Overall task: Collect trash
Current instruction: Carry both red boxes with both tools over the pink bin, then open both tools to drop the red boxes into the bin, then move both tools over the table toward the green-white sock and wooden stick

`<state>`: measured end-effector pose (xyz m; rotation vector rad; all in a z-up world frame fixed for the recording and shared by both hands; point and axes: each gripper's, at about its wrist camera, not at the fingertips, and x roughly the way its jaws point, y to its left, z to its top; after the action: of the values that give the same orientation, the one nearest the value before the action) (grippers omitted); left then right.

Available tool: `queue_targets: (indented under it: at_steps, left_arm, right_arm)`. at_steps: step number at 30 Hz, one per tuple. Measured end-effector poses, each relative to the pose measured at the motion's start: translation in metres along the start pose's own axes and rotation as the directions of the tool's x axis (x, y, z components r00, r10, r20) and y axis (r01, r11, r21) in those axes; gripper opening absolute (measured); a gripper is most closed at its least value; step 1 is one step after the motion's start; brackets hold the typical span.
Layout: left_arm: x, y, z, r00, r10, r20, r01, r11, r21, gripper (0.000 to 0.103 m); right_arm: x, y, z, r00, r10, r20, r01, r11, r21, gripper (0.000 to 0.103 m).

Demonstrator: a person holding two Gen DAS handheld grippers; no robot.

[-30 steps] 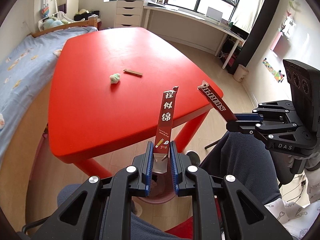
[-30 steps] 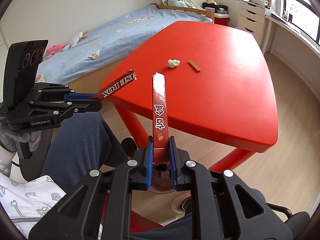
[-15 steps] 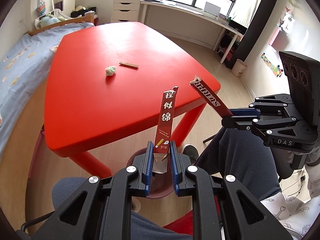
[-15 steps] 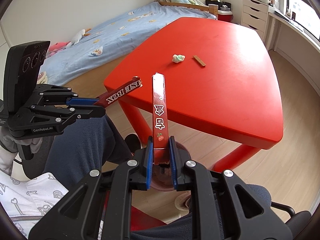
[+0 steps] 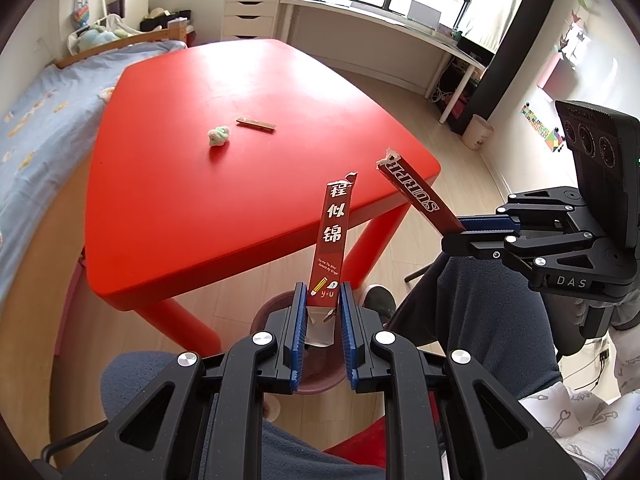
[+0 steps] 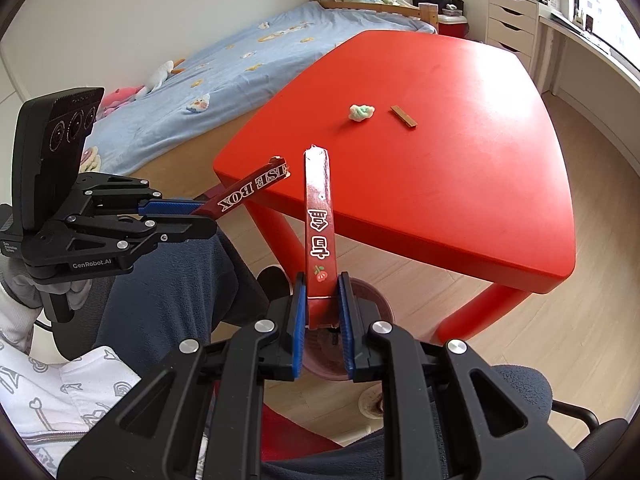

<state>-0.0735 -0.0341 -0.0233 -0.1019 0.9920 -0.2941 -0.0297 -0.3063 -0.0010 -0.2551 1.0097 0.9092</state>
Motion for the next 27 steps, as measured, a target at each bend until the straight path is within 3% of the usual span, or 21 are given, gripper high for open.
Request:
queue_targets:
  at_steps: [2,3,4,5,6,9,15,27]
  left_arm:
    - [0.001,0.0,0.0,1.0,-0.004,-0.002,0.004,1.0,0.003,0.023]
    - [0.001,0.0,0.0,1.0,0.0,-0.002,0.0,1.0,0.002,0.045]
    - [0.001,0.0,0.001,1.0,0.01,0.009,-0.01,1.0,-0.003,0.06]
    - [0.0,0.001,0.0,0.999,0.021,0.028,-0.02,1.0,-0.014,0.082]
    - [-0.002,0.003,0.0,0.999,0.026,0.044,-0.025,0.999,-0.024,0.087]
    - [-0.002,0.008,0.0,0.998,0.05,0.048,-0.048,0.998,-0.044,0.093]
    - [-0.001,0.014,-0.001,0.998,0.06,0.028,-0.058,0.995,-0.081,0.095]
    - [0.001,0.014,-0.003,0.999,0.049,0.02,-0.047,0.995,-0.092,0.095]
  right_arm:
    - [0.0,-0.001,0.0,1.0,0.014,-0.002,-0.014,1.0,0.003,0.017]
    - [0.002,-0.002,-0.001,1.0,0.021,-0.009,-0.021,1.0,0.003,0.037]
    - [0.003,-0.002,-0.001,1.0,0.011,-0.008,-0.011,1.0,0.002,0.055]
    - [0.003,-0.002,-0.002,1.0,-0.002,-0.001,0.002,1.0,0.002,0.081]
    - [0.002,-0.003,-0.002,1.0,-0.006,0.009,0.006,1.0,0.005,0.084]
    - [0.002,-0.006,-0.003,1.0,-0.025,0.008,0.025,0.999,0.022,0.094]
    - [0.002,-0.015,-0.005,0.999,-0.046,0.001,0.046,0.997,0.054,0.1]
    - [0.005,-0.017,-0.005,0.999,-0.039,-0.007,0.039,0.997,0.073,0.1]
